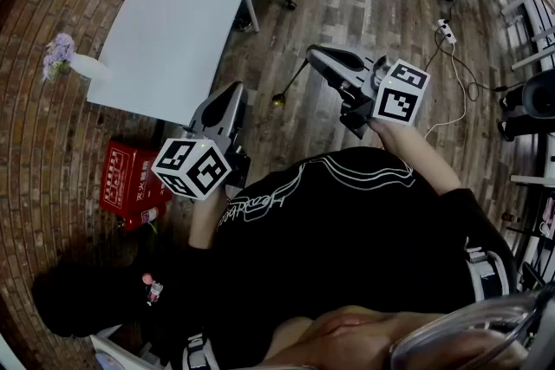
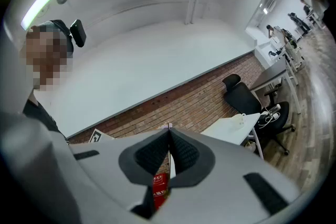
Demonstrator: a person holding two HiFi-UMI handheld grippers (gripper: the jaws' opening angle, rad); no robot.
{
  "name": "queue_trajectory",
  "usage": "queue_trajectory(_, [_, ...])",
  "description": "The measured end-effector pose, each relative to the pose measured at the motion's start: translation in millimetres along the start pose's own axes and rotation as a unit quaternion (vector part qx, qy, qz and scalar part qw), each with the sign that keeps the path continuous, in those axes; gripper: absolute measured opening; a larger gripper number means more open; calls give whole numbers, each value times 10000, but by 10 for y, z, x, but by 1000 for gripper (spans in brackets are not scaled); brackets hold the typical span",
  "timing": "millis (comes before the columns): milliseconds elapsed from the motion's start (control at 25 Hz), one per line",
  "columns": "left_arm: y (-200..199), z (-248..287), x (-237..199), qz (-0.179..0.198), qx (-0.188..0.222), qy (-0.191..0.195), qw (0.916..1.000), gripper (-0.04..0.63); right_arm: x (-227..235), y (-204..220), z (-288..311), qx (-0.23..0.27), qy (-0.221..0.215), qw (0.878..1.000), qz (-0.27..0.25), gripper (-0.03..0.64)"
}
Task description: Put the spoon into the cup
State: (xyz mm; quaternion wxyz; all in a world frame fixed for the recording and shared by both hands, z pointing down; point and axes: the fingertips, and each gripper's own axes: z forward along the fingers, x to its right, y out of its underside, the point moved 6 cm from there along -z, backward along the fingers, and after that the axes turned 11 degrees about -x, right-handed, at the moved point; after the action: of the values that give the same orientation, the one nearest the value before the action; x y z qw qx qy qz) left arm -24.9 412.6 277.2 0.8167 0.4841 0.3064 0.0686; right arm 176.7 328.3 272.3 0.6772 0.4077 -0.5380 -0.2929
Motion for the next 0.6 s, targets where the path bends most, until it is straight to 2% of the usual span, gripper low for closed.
queue_trajectory(360, [-23,-150,-30,64,15,79,9999,3,-139,9,71,64,57,9999,-68,-2])
queue_trajectory(600, [42,-243,-200,-1,-15,189,9998,3,-188,101,199,35,205,9998,-8,-2])
